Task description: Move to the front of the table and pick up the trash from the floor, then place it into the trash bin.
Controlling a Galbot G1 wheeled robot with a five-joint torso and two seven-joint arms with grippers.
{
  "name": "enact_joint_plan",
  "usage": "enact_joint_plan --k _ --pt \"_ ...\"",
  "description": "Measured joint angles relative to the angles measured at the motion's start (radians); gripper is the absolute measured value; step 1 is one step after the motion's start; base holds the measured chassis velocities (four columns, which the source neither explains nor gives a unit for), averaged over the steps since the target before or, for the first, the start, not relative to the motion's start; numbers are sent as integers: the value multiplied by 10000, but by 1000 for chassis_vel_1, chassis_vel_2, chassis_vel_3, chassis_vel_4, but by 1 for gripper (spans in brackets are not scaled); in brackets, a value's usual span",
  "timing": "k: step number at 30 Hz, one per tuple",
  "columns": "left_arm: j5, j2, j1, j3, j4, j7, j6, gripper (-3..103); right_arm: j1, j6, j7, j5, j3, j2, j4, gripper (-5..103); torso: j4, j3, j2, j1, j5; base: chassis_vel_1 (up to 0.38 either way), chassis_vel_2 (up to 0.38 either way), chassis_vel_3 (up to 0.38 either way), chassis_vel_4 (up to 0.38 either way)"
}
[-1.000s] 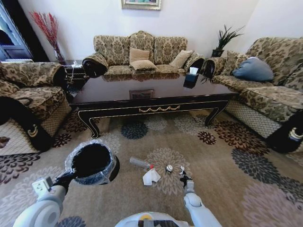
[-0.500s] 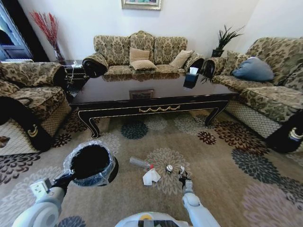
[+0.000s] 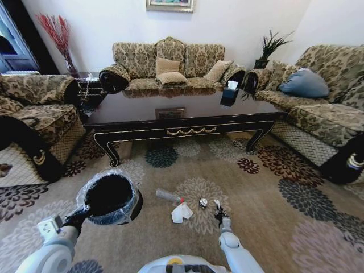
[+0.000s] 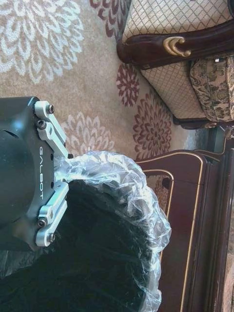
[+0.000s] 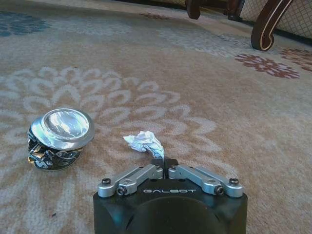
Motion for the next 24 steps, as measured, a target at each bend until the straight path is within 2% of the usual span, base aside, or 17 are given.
enact_joint_plan --k 1,7,13,19,20,23,24 --pt "0 -9 1 3 0 0 -5 2 -4 10 0 -10 8 -1 5 2 0 0 1 0 0 0 0 0 0" --pt "136 -67 -9 157 6 0 -33 2 -152 233 -72 2 71 -63 375 0 0 0 1 0 0 0 0 0 0" --pt "466 -155 29 602 -14 50 -60 2 -596 612 -480 511 -43 -448 1851 0 0 0 0 0 0 0 0 0 0" --pt "698 446 -714 1506 353 100 -56 2 -1183 1689 -2279 2405 -796 -1246 4921 0 0 1 0 0 0 0 0 0 0" --pt "698 446 -714 1506 353 100 -56 2 -1183 1689 -2279 2405 -796 -1246 4921 0 0 1 0 0 0 0 0 0 0" --pt "705 767 -1256 2107 770 147 -43 2 -1302 1922 -3110 3380 -1384 -1655 6007 0 -2 0 0 0 -1 0 0 0 0" --pt "796 875 -1538 2507 1122 188 -47 2 -1349 2048 -3598 3926 -1723 -1853 6474 0 -2 1 1 0 0 0 0 0 0"
